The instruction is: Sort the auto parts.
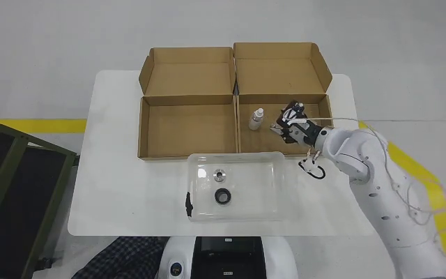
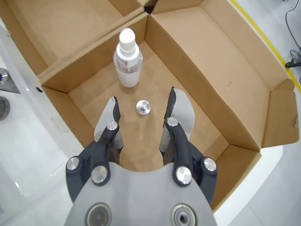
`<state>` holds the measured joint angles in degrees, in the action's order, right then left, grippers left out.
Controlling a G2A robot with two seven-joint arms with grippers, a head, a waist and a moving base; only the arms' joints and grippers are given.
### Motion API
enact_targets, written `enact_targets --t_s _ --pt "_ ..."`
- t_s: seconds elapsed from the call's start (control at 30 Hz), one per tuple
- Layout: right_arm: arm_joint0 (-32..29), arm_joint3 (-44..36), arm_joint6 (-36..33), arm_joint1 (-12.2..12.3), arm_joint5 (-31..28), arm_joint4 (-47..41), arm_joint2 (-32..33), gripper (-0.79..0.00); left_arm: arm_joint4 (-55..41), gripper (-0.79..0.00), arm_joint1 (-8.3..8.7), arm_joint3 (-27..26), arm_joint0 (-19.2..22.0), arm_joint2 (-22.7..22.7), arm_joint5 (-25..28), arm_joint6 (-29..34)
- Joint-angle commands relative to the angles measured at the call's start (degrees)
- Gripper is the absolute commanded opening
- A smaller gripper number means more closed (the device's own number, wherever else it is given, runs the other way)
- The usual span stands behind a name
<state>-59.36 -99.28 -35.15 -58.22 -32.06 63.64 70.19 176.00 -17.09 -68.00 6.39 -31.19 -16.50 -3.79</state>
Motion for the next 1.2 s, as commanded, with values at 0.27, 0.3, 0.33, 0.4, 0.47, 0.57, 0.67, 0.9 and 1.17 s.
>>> enact_targets --t_s 0.27,0.3,0.33,0.4,0.47,0.57,0.67,0.9,1.17 --pt "-9.2 -11.9 4.5 0.9 -5.4 0.1 1.1 -0.403 0.0 0.0 0.0 0.0 0.0 0.0 0.0 0.0" --pt "-9.6 -12.2 4.8 0.9 -5.6 0.2 0.8 -0.403 0.0 0.0 0.0 0.0 0.0 0.0 0.0 0.0" --pt "-10.3 -12.8 5.3 0.8 -6.4 0.6 -0.1 -0.406 0.0 0.0 0.0 0.0 0.0 0.0 0.0 0.0" --pt "-11.2 -13.4 6.1 0.8 -7.1 1.2 -1.1 -0.403 0.0 0.0 0.0 0.0 0.0 0.0 0.0 0.0" --pt "-12.0 -13.9 6.8 0.8 -7.7 2.0 -2.2 -0.403 0.0 0.0 0.0 0.0 0.0 0.0 0.0 0.0" --pt "-12.9 -14.7 7.3 0.7 -8.4 4.0 -4.0 -0.4 0.0 0.0 0.0 0.0 0.0 0.0 0.0 0.0" --pt "-13.4 -15.1 7.4 0.6 -9.6 5.9 -6.0 -0.397 0.0 0.0 0.0 0.0 0.0 0.0 0.0 0.0" --pt "-13.5 -14.0 7.3 0.3 -11.1 9.2 -10.1 -0.397 0.0 0.0 0.0 0.0 0.0 0.0 0.0 0.0" --pt "-12.7 -12.8 7.3 -0.1 -12.0 10.9 -13.3 -0.394 0.0 0.0 0.0 0.0 0.0 0.0 0.0 0.0"
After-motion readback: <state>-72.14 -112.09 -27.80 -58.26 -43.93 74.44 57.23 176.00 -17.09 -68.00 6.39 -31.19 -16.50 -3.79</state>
